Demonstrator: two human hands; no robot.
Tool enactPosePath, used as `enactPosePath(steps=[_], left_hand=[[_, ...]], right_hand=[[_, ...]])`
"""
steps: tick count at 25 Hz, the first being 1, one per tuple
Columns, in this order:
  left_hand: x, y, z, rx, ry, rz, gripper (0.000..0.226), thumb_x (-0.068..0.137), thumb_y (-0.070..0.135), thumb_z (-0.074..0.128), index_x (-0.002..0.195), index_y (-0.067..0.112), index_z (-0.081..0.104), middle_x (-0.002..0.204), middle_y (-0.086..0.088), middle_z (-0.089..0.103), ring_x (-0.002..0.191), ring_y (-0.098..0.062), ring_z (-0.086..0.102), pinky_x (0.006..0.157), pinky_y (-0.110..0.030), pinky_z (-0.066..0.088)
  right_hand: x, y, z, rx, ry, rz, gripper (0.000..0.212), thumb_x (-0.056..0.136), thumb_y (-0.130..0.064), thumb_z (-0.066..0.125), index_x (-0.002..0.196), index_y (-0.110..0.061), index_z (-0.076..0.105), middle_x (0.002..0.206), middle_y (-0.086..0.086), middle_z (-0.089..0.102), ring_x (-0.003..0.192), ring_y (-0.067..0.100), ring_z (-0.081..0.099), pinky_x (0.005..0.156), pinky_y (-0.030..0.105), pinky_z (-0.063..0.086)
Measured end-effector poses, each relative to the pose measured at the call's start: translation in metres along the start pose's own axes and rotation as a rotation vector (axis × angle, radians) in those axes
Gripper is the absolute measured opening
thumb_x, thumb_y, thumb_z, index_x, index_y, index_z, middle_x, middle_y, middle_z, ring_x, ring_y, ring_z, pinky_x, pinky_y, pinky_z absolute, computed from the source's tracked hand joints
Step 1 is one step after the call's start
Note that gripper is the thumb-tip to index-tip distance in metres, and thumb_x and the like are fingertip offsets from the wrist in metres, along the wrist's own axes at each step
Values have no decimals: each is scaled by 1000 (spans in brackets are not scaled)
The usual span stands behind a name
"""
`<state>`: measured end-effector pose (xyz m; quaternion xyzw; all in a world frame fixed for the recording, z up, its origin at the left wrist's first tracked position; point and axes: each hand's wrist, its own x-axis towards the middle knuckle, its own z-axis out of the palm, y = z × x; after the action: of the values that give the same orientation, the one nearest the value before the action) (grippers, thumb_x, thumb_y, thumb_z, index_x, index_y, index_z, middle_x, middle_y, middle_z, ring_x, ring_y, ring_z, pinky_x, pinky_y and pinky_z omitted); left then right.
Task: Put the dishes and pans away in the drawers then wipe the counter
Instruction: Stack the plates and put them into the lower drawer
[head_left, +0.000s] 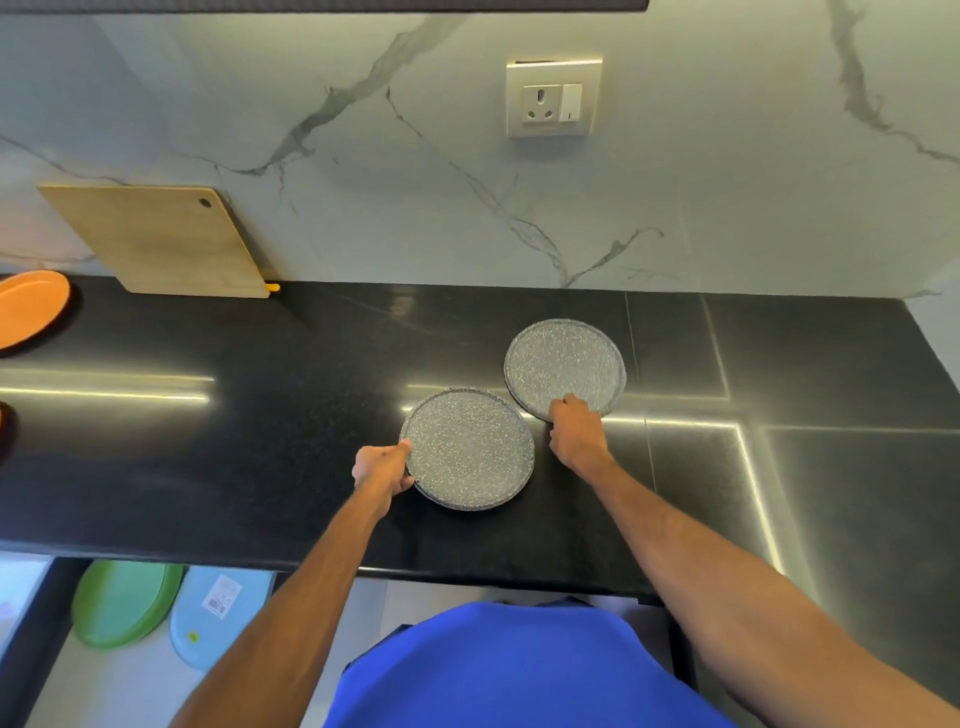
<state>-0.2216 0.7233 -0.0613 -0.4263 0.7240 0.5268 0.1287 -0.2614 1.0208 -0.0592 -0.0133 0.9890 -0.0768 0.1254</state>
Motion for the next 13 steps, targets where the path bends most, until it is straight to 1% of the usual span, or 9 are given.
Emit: enactPosePath(steps=[2,4,6,8,11,13], left_hand=[[1,-3,-2,-31,-3,-16,22,93,27,73,89,6,74,89,-11,73,69,-17,66,68,-34,64],[1,-3,-5,-58,-24,-28,20,93,24,73,88,5,73,90,-12,73,75,-20,67,70,-35,64],[1,-5,-8,-81,-36,-42,19,93,23,74,89,4,73,88,-12,72,74,-19,65,71,-36,64],[0,-9,-12,-80,-45,-44,20,92,23,74,89,3,73,86,-12,70,71,-18,62,72,-35,63],[1,-14,-21,-84,-59,-45,19,92,21,74,89,2,73,87,-13,70,72,-18,61,71,-34,63],[-1,-17,-28,-87,-73,-47,16,90,16,75,91,1,73,86,-13,71,67,-16,59,66,-31,61]], right_hand=[[-7,-6,5,-14,-9,2,26,94,-8,66,119,-8,63,119,12,63,109,29,63,91,40,53],[-13,-11,6,14,-27,15,20,95,-5,60,114,-6,65,115,13,66,105,30,65,88,39,54],[-18,-12,8,26,-53,4,19,93,-5,60,111,-4,66,111,14,67,102,31,67,85,39,54],[-28,-14,11,52,-59,10,18,90,-6,61,107,-4,66,107,13,68,96,29,66,79,37,53],[-41,-23,15,110,0,-7,14,85,-8,59,98,-5,63,96,8,62,81,24,57,68,33,45],[-46,-35,10,153,47,-48,8,84,-11,57,91,-8,58,88,4,54,76,20,51,64,28,38]])
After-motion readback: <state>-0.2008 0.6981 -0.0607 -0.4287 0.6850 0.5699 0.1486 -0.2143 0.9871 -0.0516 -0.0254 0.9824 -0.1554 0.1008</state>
